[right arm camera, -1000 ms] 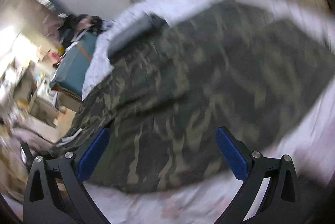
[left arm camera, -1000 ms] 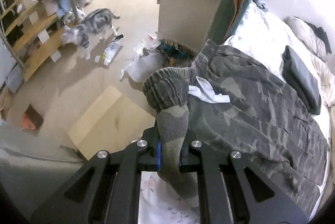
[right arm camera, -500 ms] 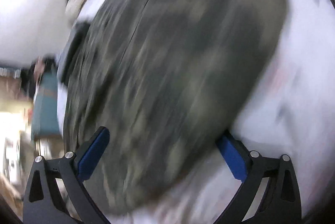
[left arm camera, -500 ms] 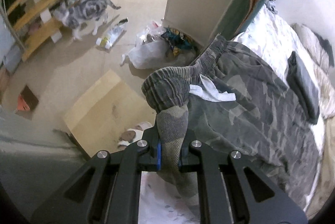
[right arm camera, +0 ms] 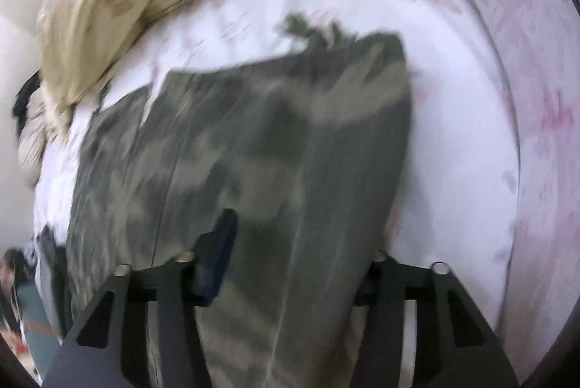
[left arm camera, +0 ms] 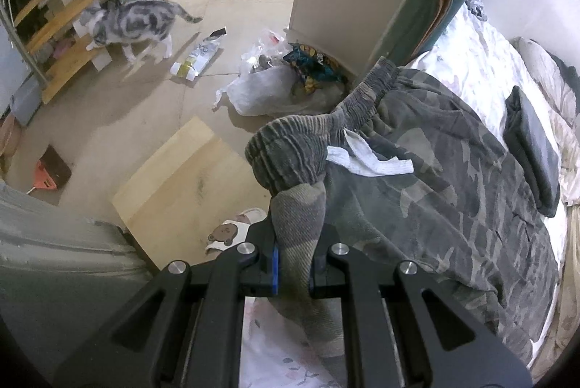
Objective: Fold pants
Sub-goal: 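Grasp the other ribbed cuff with the right tool while the left tool holds its cuff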
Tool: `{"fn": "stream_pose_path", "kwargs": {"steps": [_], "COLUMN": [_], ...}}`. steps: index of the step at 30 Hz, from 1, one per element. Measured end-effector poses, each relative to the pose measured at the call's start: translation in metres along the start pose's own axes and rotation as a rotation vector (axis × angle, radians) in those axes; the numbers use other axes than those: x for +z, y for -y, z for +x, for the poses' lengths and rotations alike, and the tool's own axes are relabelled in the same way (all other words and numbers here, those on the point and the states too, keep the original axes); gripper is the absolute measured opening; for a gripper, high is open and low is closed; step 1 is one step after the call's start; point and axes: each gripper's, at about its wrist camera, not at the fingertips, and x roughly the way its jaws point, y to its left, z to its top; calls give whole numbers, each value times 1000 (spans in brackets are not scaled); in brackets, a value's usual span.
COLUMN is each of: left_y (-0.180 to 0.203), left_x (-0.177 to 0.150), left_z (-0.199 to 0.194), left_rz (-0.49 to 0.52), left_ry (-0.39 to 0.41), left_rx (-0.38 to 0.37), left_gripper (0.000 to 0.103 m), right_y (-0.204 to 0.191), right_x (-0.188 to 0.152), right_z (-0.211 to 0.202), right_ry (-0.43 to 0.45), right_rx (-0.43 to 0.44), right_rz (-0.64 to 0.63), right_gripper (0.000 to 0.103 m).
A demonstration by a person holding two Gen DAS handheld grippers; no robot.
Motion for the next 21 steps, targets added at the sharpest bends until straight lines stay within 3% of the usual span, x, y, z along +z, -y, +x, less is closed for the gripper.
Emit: {"fn": "stream_pose_path", "kwargs": {"steps": [2,4,5,8,12,17,21], "left_y": [0,-1,-1,-2,-7,-11,-6], "left_x": [-1,-1,-1,-1,0,13,31], "left_z": [1,1,1,-1,-2,-7,-21], "left_rz": [0,4,6,13,-3,-74,-80], "left_ry": [-2,-2,-2,0,-13,-82,-90], "left_rx": [4,4,1,-6,-14,-68,-118], "left_gripper": [8,8,8,8,8,8,8], "right_y": [0,1,-1,-4,-24,-57,-82], "right_x": [13,20,20,25,27,46,57], "right_z": [-3,-6,-8,-24,-61,-89,-109], "right_ry": [18,40,48,96,172,178,168], "right_rx": [-36,-82,-90,-90,3,129,192], "right_rz": [-1,-24,-42,-91,-130,-155,-213], "right_gripper": [30,4,2,2,2,2,2]}}
